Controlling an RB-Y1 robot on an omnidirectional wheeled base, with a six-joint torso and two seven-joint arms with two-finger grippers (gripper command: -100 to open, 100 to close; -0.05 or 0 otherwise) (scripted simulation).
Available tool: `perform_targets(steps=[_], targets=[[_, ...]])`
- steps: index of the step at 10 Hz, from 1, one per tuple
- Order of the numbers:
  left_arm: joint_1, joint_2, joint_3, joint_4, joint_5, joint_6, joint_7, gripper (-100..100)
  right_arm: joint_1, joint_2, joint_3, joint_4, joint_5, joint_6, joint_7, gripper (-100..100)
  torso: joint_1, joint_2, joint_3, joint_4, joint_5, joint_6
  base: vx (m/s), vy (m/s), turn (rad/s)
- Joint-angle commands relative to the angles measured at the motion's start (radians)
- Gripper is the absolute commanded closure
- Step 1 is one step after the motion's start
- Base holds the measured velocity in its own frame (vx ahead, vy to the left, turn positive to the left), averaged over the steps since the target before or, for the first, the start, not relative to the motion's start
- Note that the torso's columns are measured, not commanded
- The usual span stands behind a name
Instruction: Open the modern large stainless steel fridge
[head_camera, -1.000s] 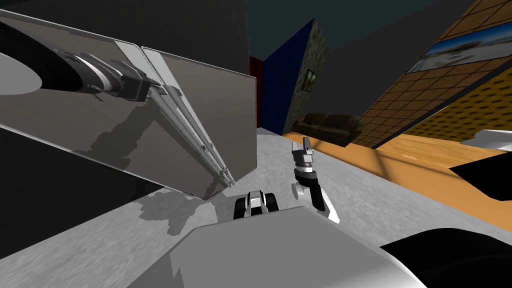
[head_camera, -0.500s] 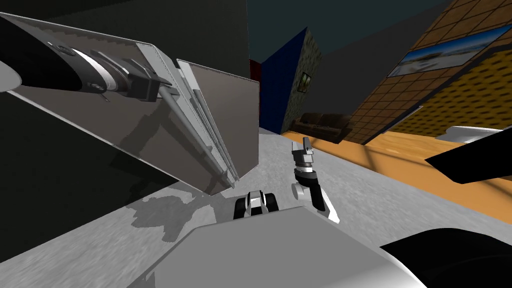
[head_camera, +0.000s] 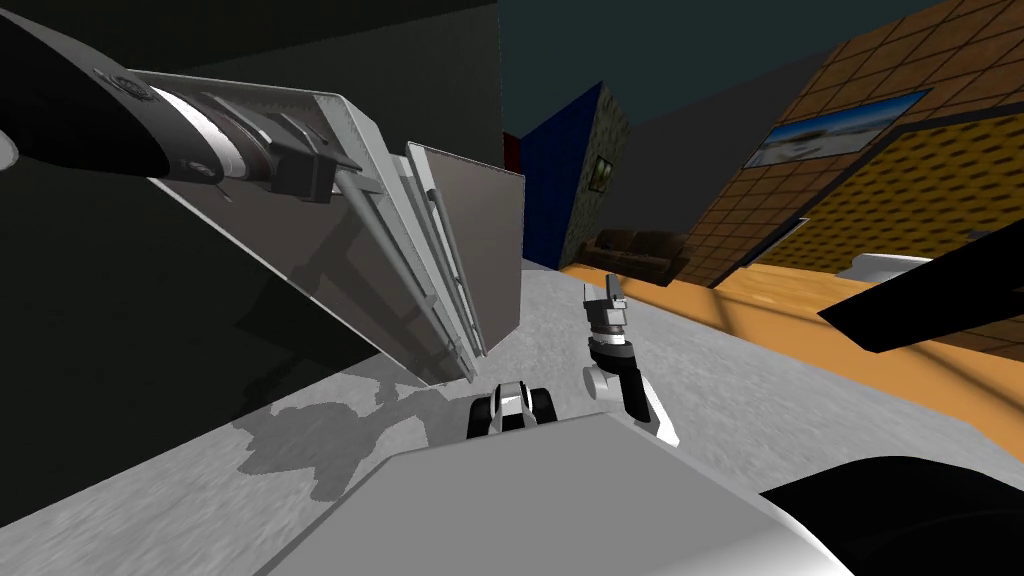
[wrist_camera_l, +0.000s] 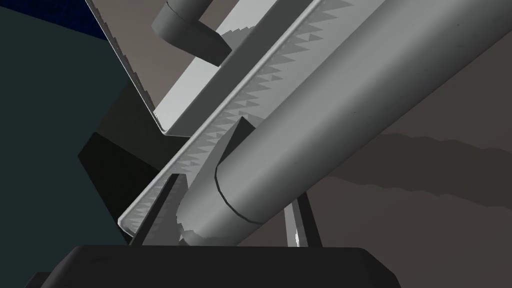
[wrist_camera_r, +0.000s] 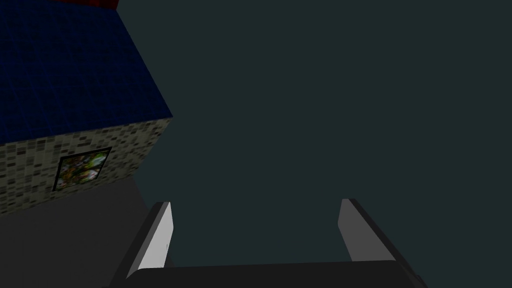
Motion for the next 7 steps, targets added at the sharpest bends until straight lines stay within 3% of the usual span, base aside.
perform_targets(steps=[1,7], targets=[[-0.019,-0.012,0.007,-0.029,0.056,-0.012,-0.007,100,0.0,0.0,0.0,0.0,0.0,0.0,0.0,0,0.001,0.0,0.0,0.001,0.0,-0.002,-0.083,0.199,-0.106],[-0.061,-0.047,0.016,-0.11,0.187,-0.036,-0.016,100,0.0,0.0,0.0,0.0,0.0,0.0,0.0,0,0.006,0.011,0.01,0.002,0.005,-0.005,-0.14,0.208,-0.103]])
